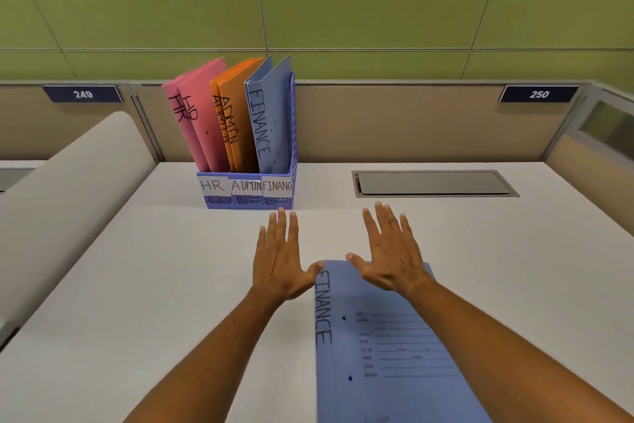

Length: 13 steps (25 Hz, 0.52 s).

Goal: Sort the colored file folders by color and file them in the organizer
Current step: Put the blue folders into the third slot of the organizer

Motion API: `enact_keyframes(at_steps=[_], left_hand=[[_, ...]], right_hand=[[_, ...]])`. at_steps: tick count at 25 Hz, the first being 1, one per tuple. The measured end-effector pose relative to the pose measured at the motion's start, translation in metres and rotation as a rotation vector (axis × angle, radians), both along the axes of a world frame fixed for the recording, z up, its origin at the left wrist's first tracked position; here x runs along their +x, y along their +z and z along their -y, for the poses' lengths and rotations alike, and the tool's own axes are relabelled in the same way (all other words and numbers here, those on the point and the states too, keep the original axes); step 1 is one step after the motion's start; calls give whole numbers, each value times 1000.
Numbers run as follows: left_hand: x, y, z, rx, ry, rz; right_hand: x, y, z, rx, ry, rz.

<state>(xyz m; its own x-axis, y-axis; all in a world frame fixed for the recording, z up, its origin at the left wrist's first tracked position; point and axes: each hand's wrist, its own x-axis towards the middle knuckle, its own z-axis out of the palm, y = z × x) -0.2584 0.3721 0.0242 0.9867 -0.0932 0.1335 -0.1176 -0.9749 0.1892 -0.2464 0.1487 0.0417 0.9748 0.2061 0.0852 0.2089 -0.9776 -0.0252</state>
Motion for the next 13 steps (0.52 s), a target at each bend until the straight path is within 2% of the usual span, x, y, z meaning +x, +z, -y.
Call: enact_keyframes(at_steps=[6, 13], left_hand=[[-70, -49, 34, -39, 74, -154], [-110, -57, 56, -14, 166, -313]], right_hand=[[-47, -40, 37, 39, 65, -109], [-84, -67, 54, 51, 87, -212]])
